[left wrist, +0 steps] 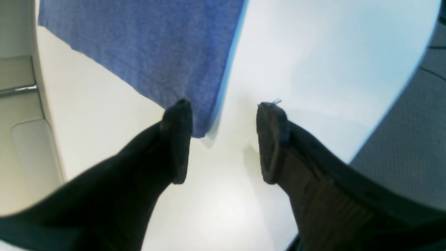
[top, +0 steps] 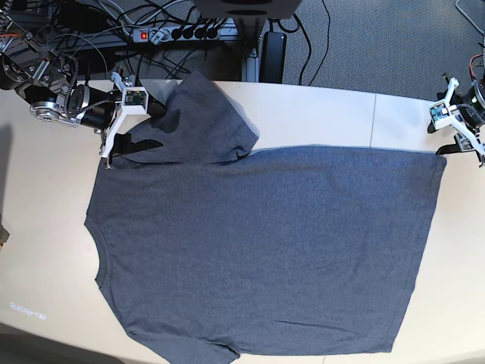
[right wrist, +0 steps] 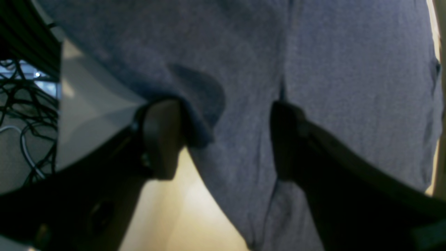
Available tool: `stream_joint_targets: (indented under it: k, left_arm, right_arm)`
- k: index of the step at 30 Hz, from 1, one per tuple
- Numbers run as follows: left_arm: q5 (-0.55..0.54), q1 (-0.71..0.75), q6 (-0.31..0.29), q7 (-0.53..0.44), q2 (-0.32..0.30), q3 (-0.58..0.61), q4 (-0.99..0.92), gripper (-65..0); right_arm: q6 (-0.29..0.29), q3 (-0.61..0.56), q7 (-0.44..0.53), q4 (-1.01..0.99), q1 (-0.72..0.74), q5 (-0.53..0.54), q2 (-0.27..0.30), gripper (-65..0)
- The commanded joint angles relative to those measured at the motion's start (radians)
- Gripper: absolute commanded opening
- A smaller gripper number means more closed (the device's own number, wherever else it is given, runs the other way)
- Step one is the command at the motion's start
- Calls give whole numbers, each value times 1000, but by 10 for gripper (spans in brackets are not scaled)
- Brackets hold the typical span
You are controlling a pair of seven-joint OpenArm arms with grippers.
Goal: Fold the T-shirt properly
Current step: 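Grasp the shirt at the sleeve seams with both grippers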
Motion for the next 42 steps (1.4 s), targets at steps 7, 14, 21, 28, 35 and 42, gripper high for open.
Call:
stream_joint_targets:
  k: [7,14,21,28,35,42]
  left_arm:
    - [60,-156,24,-8,-23,179,-87,-320]
    - [73,-311,23,-16,-23,348,-192,-320]
    - [160,-386,23,-34,-22,477,-243,-322]
    - [159,-446,22,-48,20,529,-305,-424]
    - [159,-467,18,-53,32,529,-317,-462]
    - [146,-466,14,-69,33,529,-317,-650]
  right_arm:
    - [58,-13,-132,-29,-10,-72,14,-243]
    - [58,-13,-132,-29,-10,-47,7,-243]
    - [59,-13,-132,-30,-10,-47,-18,-243]
    - [59,-13,-132,-44,-10,-51,-19,-245]
    - [59,-13,-132,-71,-10,-50,-19,-513]
    - [58,-13,-132,-70,-10,-50,-20,-650]
